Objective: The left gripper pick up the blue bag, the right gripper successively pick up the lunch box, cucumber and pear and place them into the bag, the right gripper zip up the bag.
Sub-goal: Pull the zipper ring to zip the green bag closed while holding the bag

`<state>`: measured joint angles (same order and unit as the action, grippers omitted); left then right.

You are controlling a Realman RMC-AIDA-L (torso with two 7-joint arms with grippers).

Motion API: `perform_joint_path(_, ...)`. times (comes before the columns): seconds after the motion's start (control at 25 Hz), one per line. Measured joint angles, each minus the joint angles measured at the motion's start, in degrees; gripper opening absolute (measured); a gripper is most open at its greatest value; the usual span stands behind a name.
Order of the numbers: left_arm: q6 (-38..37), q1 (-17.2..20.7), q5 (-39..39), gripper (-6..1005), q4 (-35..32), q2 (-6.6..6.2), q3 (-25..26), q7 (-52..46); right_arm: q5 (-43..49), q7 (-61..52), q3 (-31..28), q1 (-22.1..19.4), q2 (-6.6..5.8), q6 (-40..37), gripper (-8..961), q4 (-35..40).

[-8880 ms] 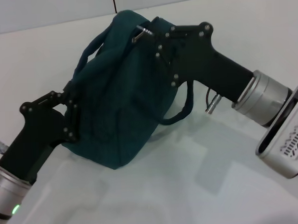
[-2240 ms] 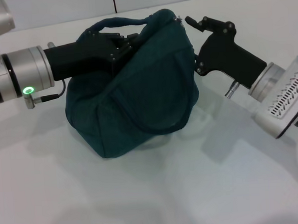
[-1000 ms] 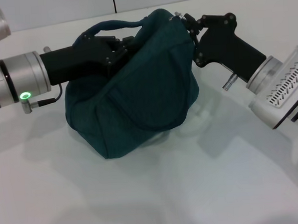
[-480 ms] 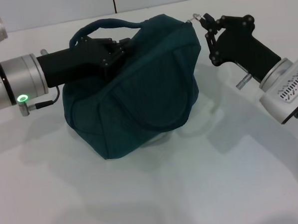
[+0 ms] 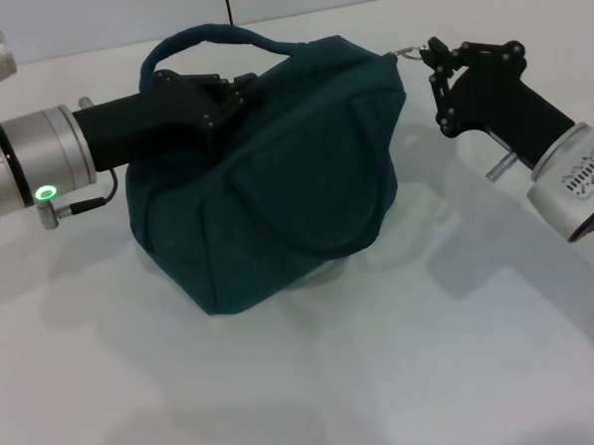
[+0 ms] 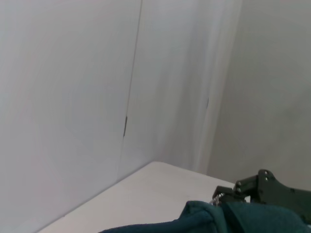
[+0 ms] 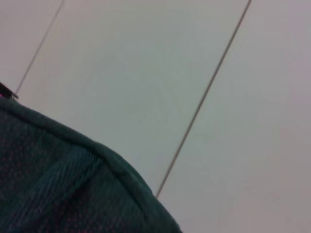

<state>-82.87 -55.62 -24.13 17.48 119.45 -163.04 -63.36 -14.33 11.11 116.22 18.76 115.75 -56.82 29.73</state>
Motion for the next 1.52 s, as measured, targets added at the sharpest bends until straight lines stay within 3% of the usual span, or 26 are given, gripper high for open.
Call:
perform_joint_path(0.52, -1.9, 0.0, -1.5, 26, 0.0, -0.13, 0.0, -0.9, -0.7, -2.1, 1.8, -0.1, -0.03, 0.2, 16, -1.9)
perform_joint_path(0.72, -1.5, -1.5, -0.9, 24, 0.1, -0.14, 0.0, -7.2, -0.6, -1.8, 2.9, 0.2, -0.01, -0.1, 16, -1.1)
perform_joint_path(0.96, -1.5, -3.2, -0.5, 139, 0.6, -0.24, 0.0, -10.7, -0.5, -1.9, 3.3, 0.3, -0.01, -0.4, 16, -1.0)
perform_joint_path(1.28, 2.7, -8.0, 6.2, 332, 1.4, -0.05, -0.1, -16.7, -0.5, -2.1, 3.9, 0.4, -0.01, -1.4, 15, -1.0)
perform_joint_path(1.48, 4.1, -8.3, 6.6, 569, 1.0, 0.03, -0.1, -17.0, -0.4, -2.1, 4.2, 0.1, 0.07, -2.3, 15, -1.1)
perform_joint_path(1.52, 4.1, -8.3, 6.5, 563, 1.0, 0.01, 0.0, -16.9, -0.4, -2.1, 4.2, 0.0, 0.07, -2.5, 15, -1.1)
